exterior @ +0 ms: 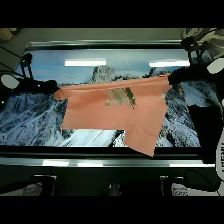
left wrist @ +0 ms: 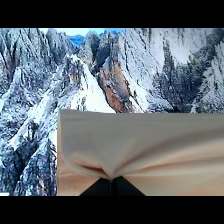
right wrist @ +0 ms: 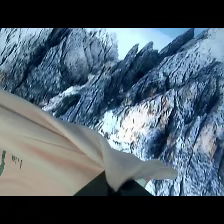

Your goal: Fold the shirts.

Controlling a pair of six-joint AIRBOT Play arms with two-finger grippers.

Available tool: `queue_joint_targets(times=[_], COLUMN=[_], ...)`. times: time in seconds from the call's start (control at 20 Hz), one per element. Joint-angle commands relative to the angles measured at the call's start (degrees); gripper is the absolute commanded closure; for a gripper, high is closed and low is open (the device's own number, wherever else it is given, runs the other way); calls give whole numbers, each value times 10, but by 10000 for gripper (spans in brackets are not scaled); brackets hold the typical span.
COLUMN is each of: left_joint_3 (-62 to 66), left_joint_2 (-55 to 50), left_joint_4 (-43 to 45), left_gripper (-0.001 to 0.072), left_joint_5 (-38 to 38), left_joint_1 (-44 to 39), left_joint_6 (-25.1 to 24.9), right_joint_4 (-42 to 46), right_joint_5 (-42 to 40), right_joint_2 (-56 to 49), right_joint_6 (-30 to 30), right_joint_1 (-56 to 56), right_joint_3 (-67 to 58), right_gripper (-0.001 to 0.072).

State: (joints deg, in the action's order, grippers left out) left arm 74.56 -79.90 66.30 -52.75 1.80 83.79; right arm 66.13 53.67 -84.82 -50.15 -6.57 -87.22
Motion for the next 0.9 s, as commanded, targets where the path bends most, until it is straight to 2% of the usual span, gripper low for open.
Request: queue_joint_targets(times=[0.0, 0.15, 0.2, 0.25, 0.3, 0.35, 0.45, 0.55, 0.7, 0.85], left_joint_3=[55, 81, 82, 82, 83, 89, 116, 119, 70, 2], left_joint_2=[-100, -153, -164, -170, -171, -170, -170, -168, -167, -167], left_joint_4=[-6, -17, -34, -37, -33, -19, 45, 80, 68, 62], left_gripper=[679, 677, 666, 592, 323, 45, 43, 277, 289, 300], left_joint_5=[18, 15, 6, -8, -28, -61, -171, -276, -358, -371], left_joint_1=[-1, -1, -1, -1, 3, 11, 45, 85, 123, 122], left_joint_6=[6, 68, 71, 70, 53, 36, 32, 29, 2, -17], right_joint_4=[-7, -13, -14, -13, 0, 22, 66, 70, 72, 78], right_joint_5=[-128, -80, -57, -40, -23, 2, 81, 195, 314, 353], right_joint_2=[-62, -114, -124, -127, -124, -116, -94, -83, -83, -83], right_joint_6=[-66, -92, -92, -92, -92, -92, -91, -63, -45, -23], right_joint_1=[31, 41, 45, 45, 41, 32, -8, -63, -119, -125], right_joint_3=[2, 2, 2, 2, 2, 0, 0, 0, 24, 67], right_gripper=[691, 669, 536, 344, 180, 143, 149, 183, 220, 220])
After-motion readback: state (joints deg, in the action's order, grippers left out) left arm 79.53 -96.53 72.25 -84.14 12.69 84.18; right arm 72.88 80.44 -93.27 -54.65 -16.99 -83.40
